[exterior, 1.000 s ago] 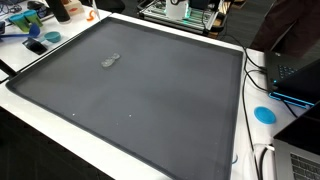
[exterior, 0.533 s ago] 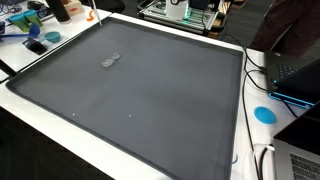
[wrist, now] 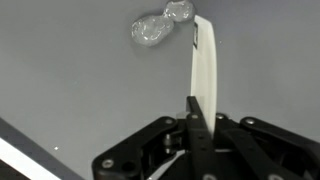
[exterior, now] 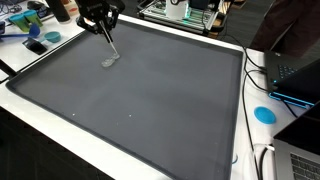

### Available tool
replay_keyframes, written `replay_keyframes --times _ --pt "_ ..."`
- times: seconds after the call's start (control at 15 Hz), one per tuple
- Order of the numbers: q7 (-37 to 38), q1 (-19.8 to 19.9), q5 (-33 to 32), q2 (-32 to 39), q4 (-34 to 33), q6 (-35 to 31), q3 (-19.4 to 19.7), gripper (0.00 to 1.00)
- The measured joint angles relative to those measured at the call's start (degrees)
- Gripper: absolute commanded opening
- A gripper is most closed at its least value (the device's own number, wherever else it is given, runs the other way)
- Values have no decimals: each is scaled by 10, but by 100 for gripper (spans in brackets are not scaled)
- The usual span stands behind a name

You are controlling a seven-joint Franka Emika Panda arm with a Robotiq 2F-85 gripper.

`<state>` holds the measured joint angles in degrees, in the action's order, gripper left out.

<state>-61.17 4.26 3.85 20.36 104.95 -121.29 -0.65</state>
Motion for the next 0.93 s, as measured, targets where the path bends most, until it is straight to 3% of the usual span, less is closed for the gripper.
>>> replay_keyframes --times 0.93 --pt "-79 33 22 76 1 -79 -32 1"
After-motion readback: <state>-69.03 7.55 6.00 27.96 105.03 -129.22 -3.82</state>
